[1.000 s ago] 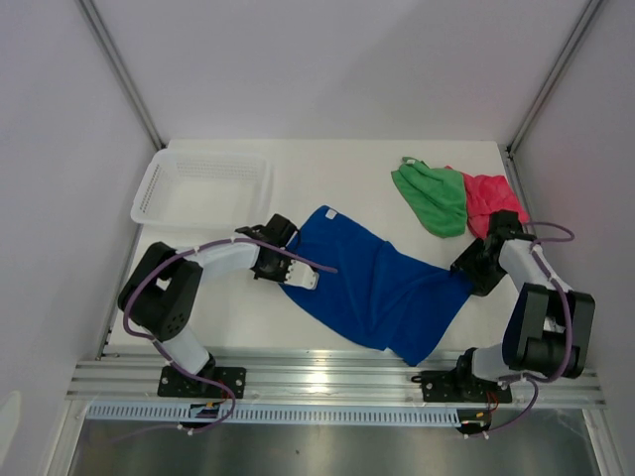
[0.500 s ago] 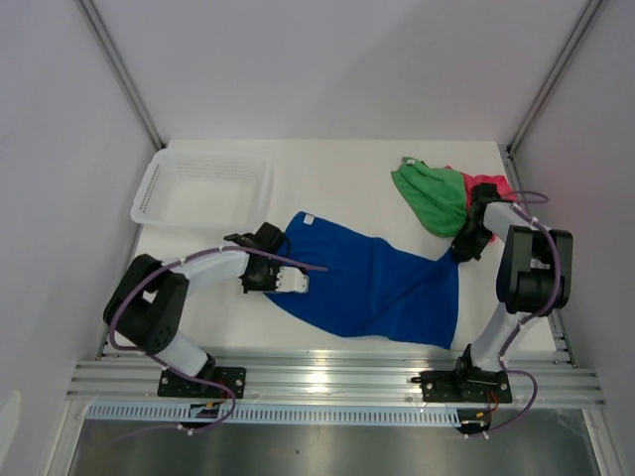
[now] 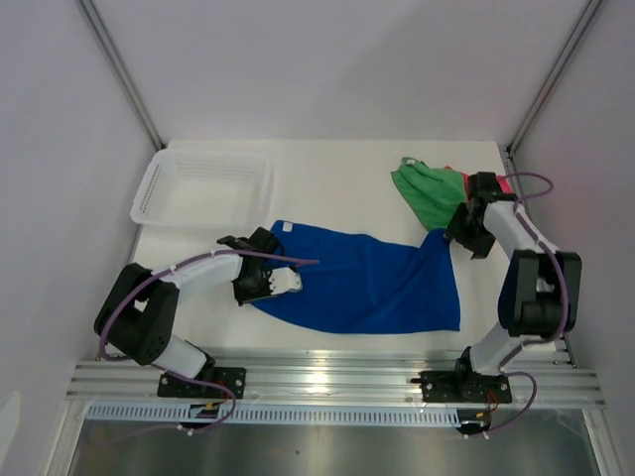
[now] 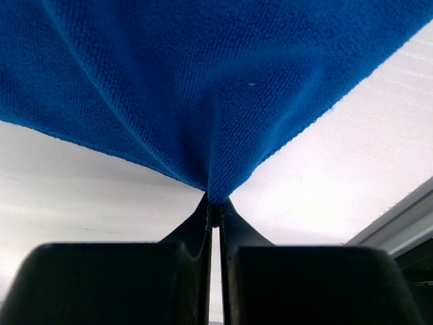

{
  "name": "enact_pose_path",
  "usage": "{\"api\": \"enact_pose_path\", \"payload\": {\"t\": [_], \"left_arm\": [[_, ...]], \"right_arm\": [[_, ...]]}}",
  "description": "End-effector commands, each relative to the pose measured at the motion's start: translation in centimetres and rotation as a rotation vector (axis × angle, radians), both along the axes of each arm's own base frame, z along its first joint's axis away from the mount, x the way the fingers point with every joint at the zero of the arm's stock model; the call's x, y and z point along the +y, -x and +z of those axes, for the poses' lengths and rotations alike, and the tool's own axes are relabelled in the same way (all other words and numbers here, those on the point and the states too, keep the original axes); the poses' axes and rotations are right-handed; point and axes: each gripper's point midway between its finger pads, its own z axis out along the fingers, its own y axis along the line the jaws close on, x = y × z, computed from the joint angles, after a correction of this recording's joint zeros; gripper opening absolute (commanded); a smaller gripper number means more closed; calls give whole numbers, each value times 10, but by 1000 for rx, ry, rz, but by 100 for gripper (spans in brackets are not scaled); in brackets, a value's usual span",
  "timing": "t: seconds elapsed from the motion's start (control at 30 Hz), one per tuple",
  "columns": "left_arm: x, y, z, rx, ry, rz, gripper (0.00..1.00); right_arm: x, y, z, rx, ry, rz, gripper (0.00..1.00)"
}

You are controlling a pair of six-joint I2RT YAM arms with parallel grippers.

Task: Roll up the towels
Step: Flatten the towel

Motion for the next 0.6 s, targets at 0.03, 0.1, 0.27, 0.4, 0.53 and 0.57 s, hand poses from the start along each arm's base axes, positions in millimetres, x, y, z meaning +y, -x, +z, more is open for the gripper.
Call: {"api": "enact_pose_path", "payload": {"t": [0.03, 0.1, 0.27, 0.4, 0.53, 0.57], "left_arm": [[-3, 1, 11, 6, 10, 137, 1], [-2, 2, 10, 11, 4, 167, 1], [0, 8, 8, 25, -3, 210, 1], [6, 22, 5, 57, -24, 250, 1], [20, 40, 8, 97, -95, 307, 1], [22, 45, 8, 113, -107, 334, 1]], "right_arm": [[3, 82, 14, 68, -73, -133, 68], [16, 115, -3, 136, -142, -222, 65], [38, 156, -19, 141, -193, -362, 63], [42, 174, -30, 159, -192, -471, 61], [44, 179, -32, 160, -164, -466, 62], [45, 181, -33, 167, -162, -463, 62]]}}
